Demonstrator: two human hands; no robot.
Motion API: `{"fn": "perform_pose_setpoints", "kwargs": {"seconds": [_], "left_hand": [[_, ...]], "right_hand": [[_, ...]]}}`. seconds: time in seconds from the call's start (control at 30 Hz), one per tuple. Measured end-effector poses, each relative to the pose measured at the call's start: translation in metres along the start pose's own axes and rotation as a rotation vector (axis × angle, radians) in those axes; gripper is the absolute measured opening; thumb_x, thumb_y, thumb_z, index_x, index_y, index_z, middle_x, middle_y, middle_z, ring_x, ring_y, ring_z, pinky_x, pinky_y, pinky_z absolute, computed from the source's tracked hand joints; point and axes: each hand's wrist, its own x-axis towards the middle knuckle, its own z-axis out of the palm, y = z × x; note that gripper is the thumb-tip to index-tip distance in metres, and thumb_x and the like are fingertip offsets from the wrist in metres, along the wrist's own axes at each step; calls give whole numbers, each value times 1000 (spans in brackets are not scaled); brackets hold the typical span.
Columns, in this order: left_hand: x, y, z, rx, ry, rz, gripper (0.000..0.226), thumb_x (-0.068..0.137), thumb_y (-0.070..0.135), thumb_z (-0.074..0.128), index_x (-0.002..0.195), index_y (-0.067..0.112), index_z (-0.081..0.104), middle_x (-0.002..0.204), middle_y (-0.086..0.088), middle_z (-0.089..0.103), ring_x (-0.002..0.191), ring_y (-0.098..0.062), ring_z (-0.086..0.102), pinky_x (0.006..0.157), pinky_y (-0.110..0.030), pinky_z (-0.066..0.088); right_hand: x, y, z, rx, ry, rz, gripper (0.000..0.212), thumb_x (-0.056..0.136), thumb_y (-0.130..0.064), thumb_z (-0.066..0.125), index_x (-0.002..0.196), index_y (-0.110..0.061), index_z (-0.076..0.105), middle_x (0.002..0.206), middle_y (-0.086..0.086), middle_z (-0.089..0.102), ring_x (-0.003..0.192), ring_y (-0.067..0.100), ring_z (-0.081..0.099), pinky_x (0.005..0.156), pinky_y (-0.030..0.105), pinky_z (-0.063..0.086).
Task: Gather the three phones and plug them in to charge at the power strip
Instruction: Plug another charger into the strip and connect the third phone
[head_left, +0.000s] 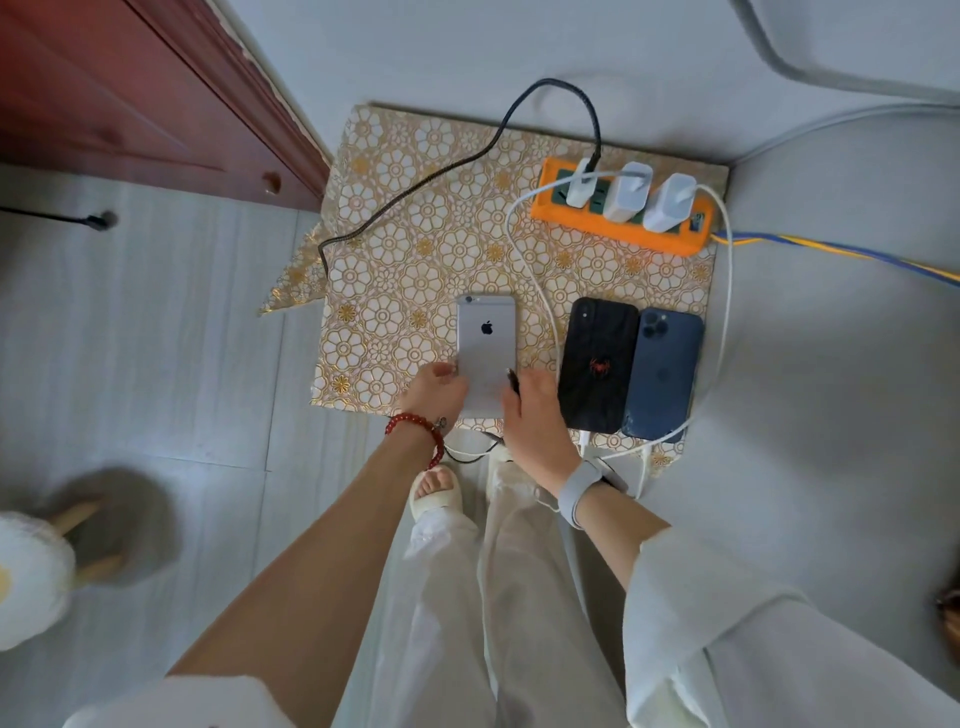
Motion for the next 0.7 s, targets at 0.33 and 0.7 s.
{"fn": "perform_pose_setpoints", "kwargs": {"seconds": [0.33, 0.7], "left_hand": [[19, -11, 9, -120, 79, -126, 56, 55, 26, 45, 107, 16, 64, 130, -14, 48, 116, -36, 48, 102, -49, 42], [-15, -12, -11, -432, -27, 19, 15, 89, 14, 52, 99, 6, 59, 74, 0, 57, 67, -12, 54, 62, -23, 53]], "right_hand": [[2, -2, 1, 414, 45, 172, 23, 96, -16, 34, 75, -17, 45, 97, 9, 44, 92, 24, 43, 91, 45, 39], [-28, -3, -11, 356, 144, 18, 25, 96, -27, 39, 71, -23, 41, 62, -7, 42, 60, 15, 42, 68, 47, 46]]}}
